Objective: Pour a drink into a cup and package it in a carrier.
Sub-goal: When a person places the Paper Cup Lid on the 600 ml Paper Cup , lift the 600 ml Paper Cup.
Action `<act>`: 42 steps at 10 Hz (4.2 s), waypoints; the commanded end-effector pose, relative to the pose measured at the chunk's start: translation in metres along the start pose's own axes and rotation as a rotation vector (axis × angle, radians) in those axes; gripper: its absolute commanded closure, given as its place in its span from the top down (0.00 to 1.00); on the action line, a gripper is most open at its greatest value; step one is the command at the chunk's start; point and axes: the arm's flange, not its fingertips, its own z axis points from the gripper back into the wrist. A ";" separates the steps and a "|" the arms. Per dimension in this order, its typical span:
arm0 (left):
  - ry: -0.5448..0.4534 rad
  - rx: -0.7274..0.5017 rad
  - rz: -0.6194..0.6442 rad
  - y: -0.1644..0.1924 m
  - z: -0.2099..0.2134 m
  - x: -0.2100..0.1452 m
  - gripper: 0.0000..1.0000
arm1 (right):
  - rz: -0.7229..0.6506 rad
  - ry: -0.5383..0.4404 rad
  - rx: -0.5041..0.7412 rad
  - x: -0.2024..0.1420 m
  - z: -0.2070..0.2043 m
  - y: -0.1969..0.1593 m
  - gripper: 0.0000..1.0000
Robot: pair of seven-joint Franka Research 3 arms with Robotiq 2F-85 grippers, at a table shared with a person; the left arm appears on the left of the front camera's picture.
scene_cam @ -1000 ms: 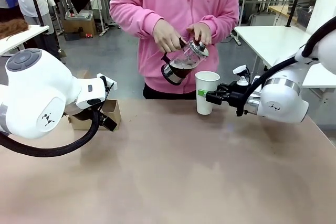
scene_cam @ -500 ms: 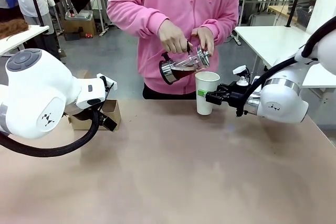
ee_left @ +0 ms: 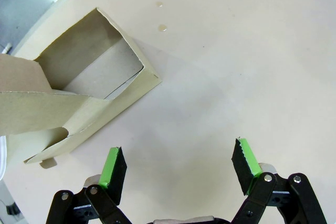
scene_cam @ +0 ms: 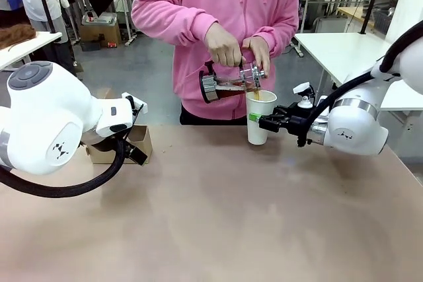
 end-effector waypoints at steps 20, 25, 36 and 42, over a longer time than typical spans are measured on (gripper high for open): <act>-0.001 -0.002 0.000 0.000 0.000 0.000 1.00 | -0.008 -0.006 -0.015 0.001 -0.001 0.003 0.80; -0.001 -0.002 0.000 0.000 0.000 0.000 1.00 | -0.008 -0.006 -0.015 0.001 -0.001 0.003 0.80; -0.001 -0.002 0.000 0.000 0.000 0.000 1.00 | -0.008 -0.006 -0.015 0.001 -0.001 0.003 0.80; -0.001 -0.002 0.000 0.000 0.000 0.000 1.00 | -0.008 -0.006 -0.015 0.001 -0.001 0.003 0.80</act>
